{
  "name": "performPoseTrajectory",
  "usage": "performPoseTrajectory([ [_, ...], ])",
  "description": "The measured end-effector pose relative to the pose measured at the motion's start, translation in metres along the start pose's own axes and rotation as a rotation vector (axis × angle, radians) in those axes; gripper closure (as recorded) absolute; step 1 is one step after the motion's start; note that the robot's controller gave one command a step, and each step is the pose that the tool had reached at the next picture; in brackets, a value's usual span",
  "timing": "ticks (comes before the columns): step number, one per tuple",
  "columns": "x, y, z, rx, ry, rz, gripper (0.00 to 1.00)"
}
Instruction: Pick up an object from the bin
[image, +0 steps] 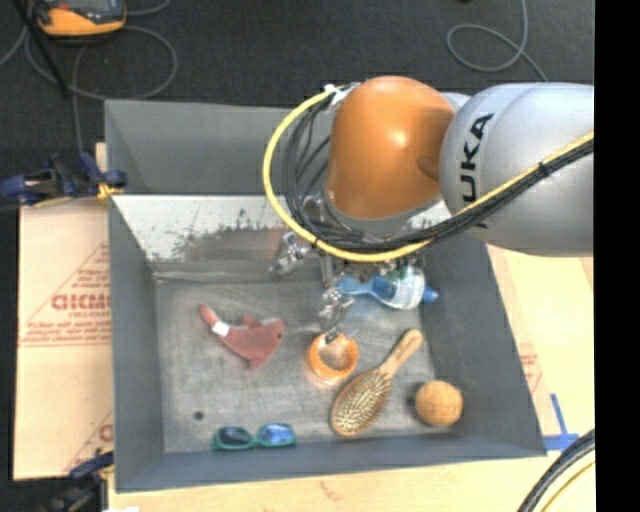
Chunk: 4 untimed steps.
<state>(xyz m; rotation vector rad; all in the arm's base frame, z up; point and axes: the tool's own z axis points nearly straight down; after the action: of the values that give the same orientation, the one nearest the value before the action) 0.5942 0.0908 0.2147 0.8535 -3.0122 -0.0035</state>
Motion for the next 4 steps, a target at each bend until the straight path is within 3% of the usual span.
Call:
performPoseTrajectory([
  [1, -0.013, 0.008, 0.017, 0.011, -0.026, 0.026, 0.00],
  [2, -0.032, 0.018, 0.139, 0.007, -0.025, 0.055, 1.00],
  [3, -0.029, 0.019, 0.142, 0.005, -0.017, 0.056, 0.00],
  [4, -0.032, 0.019, 0.139, 0.006, -0.025, 0.058, 1.00],
])
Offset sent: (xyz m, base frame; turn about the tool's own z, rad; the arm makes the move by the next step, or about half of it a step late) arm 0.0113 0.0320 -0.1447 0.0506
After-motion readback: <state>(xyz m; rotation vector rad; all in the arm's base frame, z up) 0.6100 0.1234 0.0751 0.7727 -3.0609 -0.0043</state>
